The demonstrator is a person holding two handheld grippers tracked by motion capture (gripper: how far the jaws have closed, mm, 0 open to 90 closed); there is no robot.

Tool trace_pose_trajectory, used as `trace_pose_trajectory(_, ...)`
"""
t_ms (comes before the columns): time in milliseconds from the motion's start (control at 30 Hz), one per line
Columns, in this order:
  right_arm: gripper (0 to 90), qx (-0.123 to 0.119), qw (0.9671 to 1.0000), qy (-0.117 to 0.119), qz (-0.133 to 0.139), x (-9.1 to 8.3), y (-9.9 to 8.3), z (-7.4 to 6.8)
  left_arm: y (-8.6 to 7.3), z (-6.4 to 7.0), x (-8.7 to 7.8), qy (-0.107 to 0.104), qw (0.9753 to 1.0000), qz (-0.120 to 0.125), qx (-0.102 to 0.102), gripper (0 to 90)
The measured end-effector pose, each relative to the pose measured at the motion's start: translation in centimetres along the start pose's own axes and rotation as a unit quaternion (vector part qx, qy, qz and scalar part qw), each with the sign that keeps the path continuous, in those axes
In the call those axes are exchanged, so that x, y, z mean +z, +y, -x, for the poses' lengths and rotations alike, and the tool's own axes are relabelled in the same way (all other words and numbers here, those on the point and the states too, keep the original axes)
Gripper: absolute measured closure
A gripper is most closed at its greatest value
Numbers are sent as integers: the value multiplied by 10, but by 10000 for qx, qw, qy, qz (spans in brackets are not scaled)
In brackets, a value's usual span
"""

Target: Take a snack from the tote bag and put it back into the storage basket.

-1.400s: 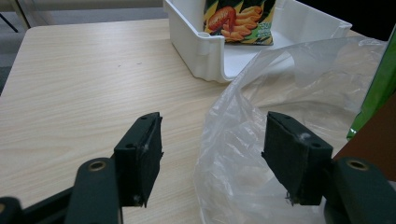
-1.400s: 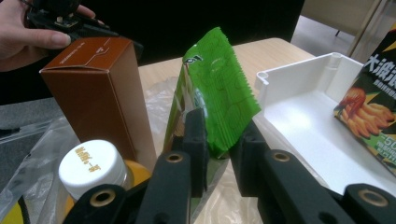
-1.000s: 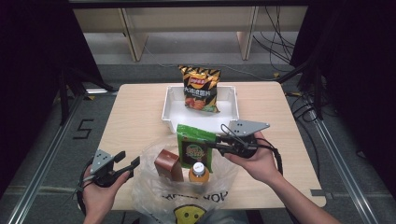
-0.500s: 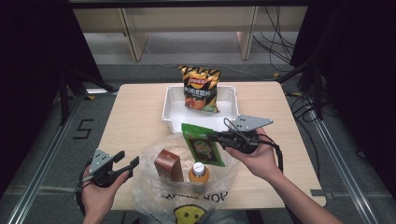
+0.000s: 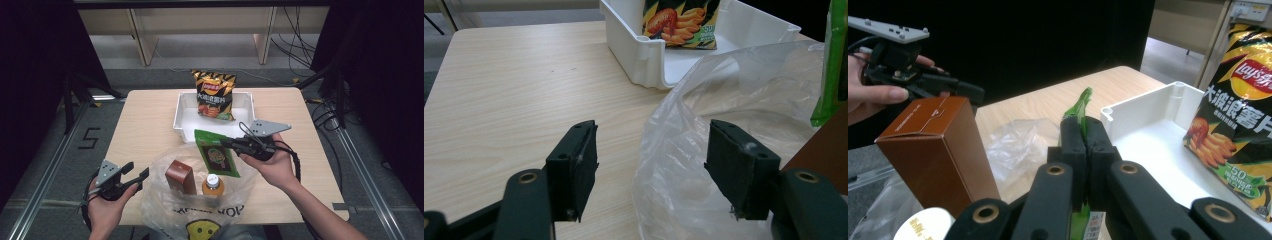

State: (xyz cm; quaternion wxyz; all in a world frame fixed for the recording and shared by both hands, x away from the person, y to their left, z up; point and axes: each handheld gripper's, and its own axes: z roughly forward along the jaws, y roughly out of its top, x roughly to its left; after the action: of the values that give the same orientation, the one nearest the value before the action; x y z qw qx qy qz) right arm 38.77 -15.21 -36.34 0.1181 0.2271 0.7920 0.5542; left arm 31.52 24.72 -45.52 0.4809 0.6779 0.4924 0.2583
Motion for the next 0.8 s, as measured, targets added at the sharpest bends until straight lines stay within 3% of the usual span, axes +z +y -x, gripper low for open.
trace_pose_trajectory(67,900,-199,9995,-120,224,2,1,2,0,0,0,13,10000,-11,-2,367)
trace_pose_trajectory(100,900,-71,9999,-40,97,1,2,1,0,0,0,14,10000,-9,-1,367)
trace_pose_trajectory(133,900,-104,9999,29,69,1,3,3,0,0,0,14,10000,-4,-4,367)
trace_pose_trajectory(233,900,-113,9997,-90,192,3,6,5,0,0,0,21,10000,-17,0,367)
trace_pose_trajectory(267,900,-95,9998,-16,153,2,7,5,0,0,0,20,10000,-19,1,367)
trace_pose_trajectory(333,900,-130,9995,-150,263,4,8,7,-1,0,1,6,10000,-7,-2,367)
trace_pose_trajectory(433,900,-90,9997,-36,219,3,10,8,-1,0,1,-3,10000,-6,-10,367)
trace_pose_trajectory(500,900,-47,9994,-171,292,3,12,9,-1,0,1,10,10000,-28,-6,367)
trace_pose_trajectory(533,900,-49,9997,-63,221,2,13,10,-1,0,1,8,10000,-28,-4,367)
trace_pose_trajectory(567,900,25,9996,-102,245,2,14,9,-1,1,1,12,10000,-29,-7,367)
trace_pose_trajectory(600,900,-72,9994,-188,268,1,15,12,-1,1,1,12,10000,-30,-5,367)
trace_pose_trajectory(733,900,-80,9994,-134,312,2,20,14,-1,0,2,-10,10000,-21,-1,367)
trace_pose_trajectory(800,900,-35,9990,-281,343,2,21,14,-1,0,2,13,10000,-31,-3,367)
